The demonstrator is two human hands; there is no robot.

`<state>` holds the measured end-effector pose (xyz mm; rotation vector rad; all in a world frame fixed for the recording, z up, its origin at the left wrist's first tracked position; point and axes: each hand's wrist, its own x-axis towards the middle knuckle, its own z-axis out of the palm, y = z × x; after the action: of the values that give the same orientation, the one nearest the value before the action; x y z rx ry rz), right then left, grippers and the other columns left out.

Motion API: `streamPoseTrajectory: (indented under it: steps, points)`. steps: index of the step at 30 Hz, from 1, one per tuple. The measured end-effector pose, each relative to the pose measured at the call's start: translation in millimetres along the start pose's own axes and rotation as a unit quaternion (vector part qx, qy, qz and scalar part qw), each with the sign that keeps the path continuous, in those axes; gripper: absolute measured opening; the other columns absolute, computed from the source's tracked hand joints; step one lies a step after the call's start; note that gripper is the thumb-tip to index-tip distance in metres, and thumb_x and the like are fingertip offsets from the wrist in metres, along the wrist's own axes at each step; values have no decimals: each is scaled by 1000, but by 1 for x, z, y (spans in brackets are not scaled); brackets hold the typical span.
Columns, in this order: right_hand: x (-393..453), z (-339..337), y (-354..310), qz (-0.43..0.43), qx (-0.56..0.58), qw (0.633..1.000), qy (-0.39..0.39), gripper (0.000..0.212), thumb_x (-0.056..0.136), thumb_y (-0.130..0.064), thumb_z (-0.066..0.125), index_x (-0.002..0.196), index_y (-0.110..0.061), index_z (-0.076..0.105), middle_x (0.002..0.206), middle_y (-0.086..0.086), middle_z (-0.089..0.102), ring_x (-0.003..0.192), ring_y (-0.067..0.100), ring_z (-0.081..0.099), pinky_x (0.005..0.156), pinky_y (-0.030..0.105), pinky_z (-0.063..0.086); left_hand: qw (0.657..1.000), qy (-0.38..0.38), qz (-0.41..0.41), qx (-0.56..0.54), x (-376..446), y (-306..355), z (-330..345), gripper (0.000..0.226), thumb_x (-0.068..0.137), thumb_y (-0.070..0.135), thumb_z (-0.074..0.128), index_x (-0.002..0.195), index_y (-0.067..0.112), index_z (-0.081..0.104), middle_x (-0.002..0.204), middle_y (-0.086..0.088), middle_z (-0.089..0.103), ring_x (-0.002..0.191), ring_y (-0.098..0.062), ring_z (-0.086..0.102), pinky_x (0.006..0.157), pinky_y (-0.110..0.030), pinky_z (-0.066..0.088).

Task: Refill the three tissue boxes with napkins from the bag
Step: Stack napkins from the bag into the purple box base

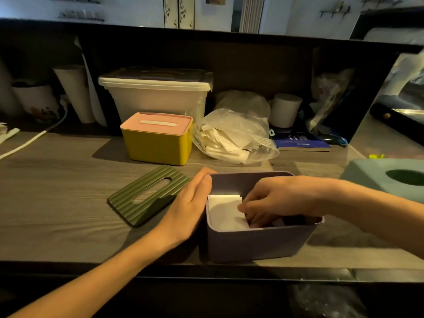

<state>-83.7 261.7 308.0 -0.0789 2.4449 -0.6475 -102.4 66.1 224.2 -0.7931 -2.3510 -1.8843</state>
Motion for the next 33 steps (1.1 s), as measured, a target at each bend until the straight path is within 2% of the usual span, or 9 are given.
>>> streamPoseTrajectory:
  steps: [3, 5, 8, 13, 18, 22, 26, 29, 33]
  points:
    - [-4, -13, 2, -9, 37, 999, -8, 38, 106, -35, 51, 122, -6, 69, 103, 1, 79, 93, 13, 77, 97, 36, 58, 1000, -7, -5, -4, 4, -1, 6, 40, 105, 37, 28, 112, 12, 59, 103, -5, 66, 104, -19, 62, 93, -31, 46]
    - [-12, -27, 2, -1, -6, 1000, -11, 40, 104, -38, 51, 120, -6, 69, 99, 0, 80, 88, 13, 77, 92, 34, 60, 999, -26, -26, -7, 8, 0, 14, 42, 107, 45, 29, 115, 20, 61, 109, 3, 67, 109, -1, 61, 97, -22, 46]
    - [-31, -56, 5, -3, -49, 998, 26, 40, 99, -44, 53, 107, -11, 73, 89, -1, 80, 78, 13, 77, 75, 26, 59, 995, -53, -84, -10, 26, 5, 15, 73, 95, 76, 25, 126, 22, 63, 124, 8, 68, 120, 2, 58, 108, -25, 43]
    - [-17, -88, 38, -70, 11, 973, 219, 30, 91, -46, 62, 95, -20, 76, 82, -6, 78, 73, 9, 74, 69, 24, 54, 993, 62, -98, 18, 79, 3, -15, 37, 110, 27, 35, 101, 10, 66, 94, -8, 72, 89, -19, 68, 85, -38, 55]
    - [45, -85, 73, -139, 145, 966, 164, 25, 96, -31, 61, 111, -15, 75, 99, 3, 79, 94, 21, 76, 87, 33, 60, 984, 24, -154, 89, 125, -19, -15, 29, 107, 13, 43, 102, 6, 70, 95, -10, 75, 86, -23, 71, 83, -35, 59]
    - [105, -71, 75, -249, 134, 940, 189, 33, 98, -22, 63, 130, -15, 66, 115, -3, 76, 107, 9, 71, 94, 23, 56, 983, 94, -134, 82, 163, -36, 1, 26, 106, 12, 47, 103, 13, 72, 93, -3, 74, 83, -15, 69, 80, -31, 60]
    - [159, -72, 69, -286, 101, 879, 369, 38, 97, -10, 68, 135, -9, 61, 121, -1, 70, 106, 2, 67, 93, 19, 55, 967, 224, -52, 115, 177, -48, 4, 26, 96, 0, 53, 103, 16, 73, 92, -1, 72, 83, -8, 65, 75, -27, 53]
    - [177, -82, 64, -286, 82, 835, 464, 36, 92, -16, 75, 127, -15, 66, 117, -7, 70, 104, 2, 66, 93, 16, 53, 956, 245, 26, 159, 176, -50, 3, 24, 95, 1, 58, 106, 19, 69, 99, 1, 69, 92, -13, 64, 84, -34, 56]
    - [180, -77, 63, -279, 7, 884, 376, 36, 90, -21, 78, 124, -24, 67, 119, -12, 68, 102, -6, 60, 88, 4, 44, 949, 231, 54, 207, 170, -50, 0, 27, 93, -3, 60, 106, 19, 69, 102, 4, 65, 92, -11, 63, 84, -37, 57]
